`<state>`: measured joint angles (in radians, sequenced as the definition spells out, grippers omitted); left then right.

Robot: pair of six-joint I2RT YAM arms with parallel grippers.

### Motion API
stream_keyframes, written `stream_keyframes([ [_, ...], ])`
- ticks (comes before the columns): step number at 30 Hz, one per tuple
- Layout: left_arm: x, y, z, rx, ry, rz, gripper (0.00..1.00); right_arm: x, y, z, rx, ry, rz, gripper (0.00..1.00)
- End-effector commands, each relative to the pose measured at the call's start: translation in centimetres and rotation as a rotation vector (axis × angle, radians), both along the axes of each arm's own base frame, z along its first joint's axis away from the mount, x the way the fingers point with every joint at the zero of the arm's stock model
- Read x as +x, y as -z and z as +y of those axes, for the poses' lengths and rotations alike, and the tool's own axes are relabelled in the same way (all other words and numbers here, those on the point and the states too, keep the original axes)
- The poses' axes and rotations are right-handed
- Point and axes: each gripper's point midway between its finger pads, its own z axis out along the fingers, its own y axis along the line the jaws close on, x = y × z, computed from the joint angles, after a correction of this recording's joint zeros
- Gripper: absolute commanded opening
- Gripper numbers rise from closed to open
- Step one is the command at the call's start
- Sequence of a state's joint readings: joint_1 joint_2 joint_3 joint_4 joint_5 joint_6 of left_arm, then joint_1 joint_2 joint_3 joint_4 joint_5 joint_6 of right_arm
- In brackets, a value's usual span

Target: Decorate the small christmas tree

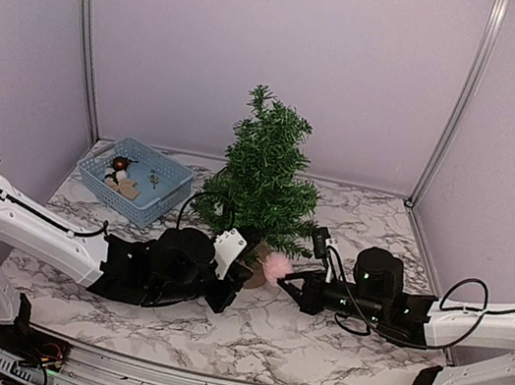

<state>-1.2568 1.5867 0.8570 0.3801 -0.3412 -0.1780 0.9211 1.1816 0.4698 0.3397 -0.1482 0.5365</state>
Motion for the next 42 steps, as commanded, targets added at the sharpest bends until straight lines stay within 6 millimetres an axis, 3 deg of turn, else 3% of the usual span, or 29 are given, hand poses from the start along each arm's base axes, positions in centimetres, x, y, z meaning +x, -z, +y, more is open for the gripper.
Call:
stream_keyframes([
  [1, -0.9, 0.7, -1.8, 0.122, 0.03, 0.071, 0.0, 0.8, -2.4, 0.7, 0.043, -0.003, -0.052, 0.0],
  [7, -1.1, -0.9, -3.1, 0.2, 0.021, 0.119, 0.0, 0.8, -2.5, 0.8, 0.044, -0.005, -0.054, 0.0],
  [20, 1.6, -6.0, -1.7, 0.106, -0.138, 0.103, 0.0, 0.7, -2.1, 0.8, 0.039, -0.008, -0.048, 0.0],
  [28, 2.5, -7.5, -1.5, 0.023, -0.137, 0.177, 0.0, 0.7, -2.0, 0.7, 0.036, -0.005, -0.048, 0.0],
  [32, 2.9, -7.6, -1.1, 0.009, -0.159, 0.189, 0.0, 0.6, -1.9, 0.7, 0.036, -0.007, -0.047, 0.0],
  [42, 4.3, -5.4, 1.0, 0.006, -0.25, 0.247, 0.0, 0.7, -1.9, 0.6, 0.029, -0.001, -0.047, 0.0],
])
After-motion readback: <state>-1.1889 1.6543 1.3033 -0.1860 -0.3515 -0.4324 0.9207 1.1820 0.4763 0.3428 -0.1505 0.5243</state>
